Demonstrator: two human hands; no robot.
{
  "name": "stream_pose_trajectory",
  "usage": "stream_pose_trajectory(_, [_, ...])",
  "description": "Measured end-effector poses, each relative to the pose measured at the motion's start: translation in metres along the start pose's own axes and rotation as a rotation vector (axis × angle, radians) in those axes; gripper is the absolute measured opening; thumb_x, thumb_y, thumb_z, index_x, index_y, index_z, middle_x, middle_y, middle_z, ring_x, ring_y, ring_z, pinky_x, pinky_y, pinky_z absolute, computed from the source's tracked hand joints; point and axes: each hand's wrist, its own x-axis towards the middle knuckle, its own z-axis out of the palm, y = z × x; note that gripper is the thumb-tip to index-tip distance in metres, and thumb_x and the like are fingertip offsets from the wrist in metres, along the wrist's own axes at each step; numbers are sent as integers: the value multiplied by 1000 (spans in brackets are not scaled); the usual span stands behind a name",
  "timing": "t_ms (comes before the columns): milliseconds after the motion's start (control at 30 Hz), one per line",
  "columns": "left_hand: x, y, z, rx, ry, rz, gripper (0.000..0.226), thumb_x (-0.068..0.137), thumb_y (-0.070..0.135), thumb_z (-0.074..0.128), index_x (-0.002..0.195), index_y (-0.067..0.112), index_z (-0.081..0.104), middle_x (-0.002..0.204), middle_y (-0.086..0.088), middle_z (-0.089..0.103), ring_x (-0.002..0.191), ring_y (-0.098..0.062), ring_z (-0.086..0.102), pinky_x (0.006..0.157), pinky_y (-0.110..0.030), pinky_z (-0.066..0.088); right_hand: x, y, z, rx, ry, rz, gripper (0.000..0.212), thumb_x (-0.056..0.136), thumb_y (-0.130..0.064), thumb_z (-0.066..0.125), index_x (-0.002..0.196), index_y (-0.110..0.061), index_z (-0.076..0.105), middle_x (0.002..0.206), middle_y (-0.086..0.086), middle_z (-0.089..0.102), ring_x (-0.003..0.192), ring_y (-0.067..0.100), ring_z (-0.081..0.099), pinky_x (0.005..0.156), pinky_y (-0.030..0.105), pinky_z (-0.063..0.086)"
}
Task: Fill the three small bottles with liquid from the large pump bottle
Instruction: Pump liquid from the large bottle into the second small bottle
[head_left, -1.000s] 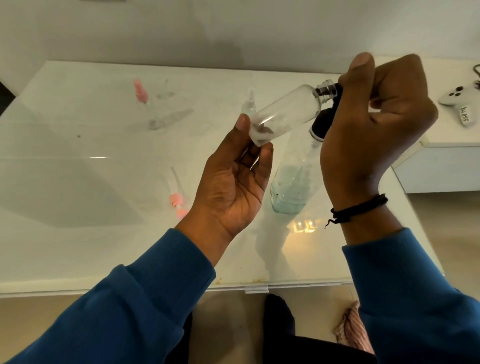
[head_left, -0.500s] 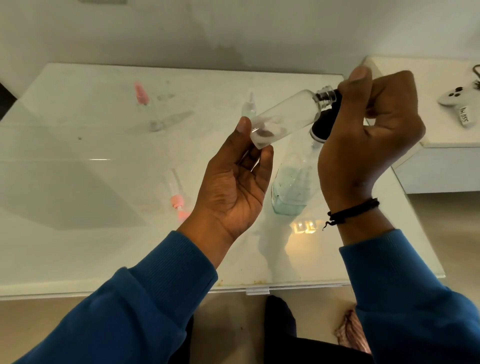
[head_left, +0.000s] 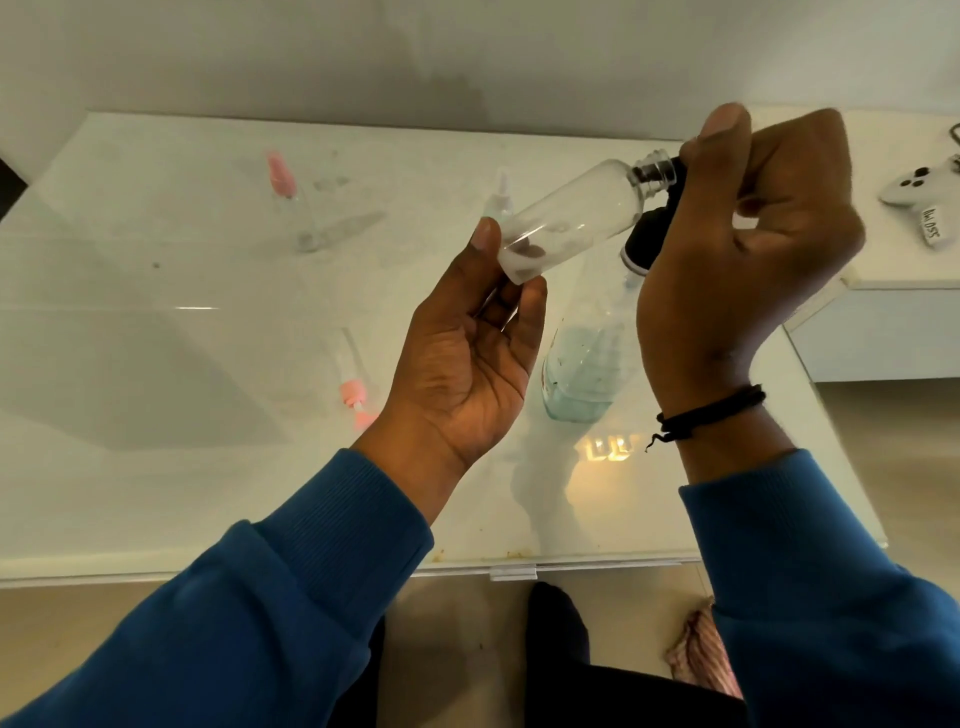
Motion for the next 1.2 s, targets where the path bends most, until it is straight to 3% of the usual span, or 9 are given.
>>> stream_pose_trajectory(233, [0, 0, 0, 9, 9, 8, 66, 72, 24, 76, 133, 5, 61, 103, -10, 71, 78, -15, 68, 58, -20, 58, 3, 3, -2, -17, -16, -10, 39, 96, -3, 60, 58, 1, 55, 59, 14, 48, 66, 0, 35, 64, 10, 29])
stream_pose_trajectory(333, [1, -1, -1, -5, 16, 10, 63, 72, 24, 76, 131, 6, 62, 101, -9, 71, 77, -15, 69, 58, -20, 57, -2, 0, 0, -2, -19, 9, 38, 96, 1, 60, 59, -2, 53, 62, 8, 43, 65, -2, 36, 65, 8, 29])
stream_pose_trajectory(533, [0, -2, 0, 15, 1, 5, 59, 71, 24, 77, 126, 6, 64, 103, -11, 72, 78, -16, 69, 58, -21, 58, 4, 3, -3, 11, -16, 25, 38, 96, -3, 60, 59, 4, 56, 59, 15, 48, 63, -2, 37, 64, 8, 31])
stream_pose_trajectory(667, [0, -1, 0, 2, 8, 2, 59, 71, 24, 77, 126, 6, 65, 102, -10, 71, 77, -15, 70, 58, -21, 58, -4, 2, -3, 8, -21, 14, 37, 96, 0, 59, 60, -2, 54, 64, 6, 43, 65, -4, 38, 66, 9, 31])
stream_pose_trajectory(800, [-2, -1, 1, 6, 1, -5, 54, 73, 24, 75, 123, 6, 66, 102, -11, 72, 77, -16, 70, 58, -21, 58, 2, 4, -3, -4, -11, 6, 38, 96, -2, 61, 59, 2, 55, 60, 10, 45, 64, -3, 37, 66, 9, 30])
stream_pose_trajectory(967, [-1, 0, -1, -8, 7, 0, 63, 73, 24, 77, 131, 5, 62, 103, -10, 72, 78, -15, 69, 60, -21, 58, -4, 1, -1, -13, -5, -12, 36, 96, 0, 59, 60, -1, 55, 61, 12, 43, 65, -4, 37, 65, 8, 32])
stream_pose_trajectory(1200, [0, 0, -1, 9, -8, 7, 61, 72, 25, 76, 129, 6, 63, 103, -9, 71, 80, -15, 69, 59, -20, 58, 2, 3, -1, -24, 14, 0, 38, 96, -3, 61, 59, 4, 56, 59, 17, 51, 62, 11, 41, 65, 12, 31])
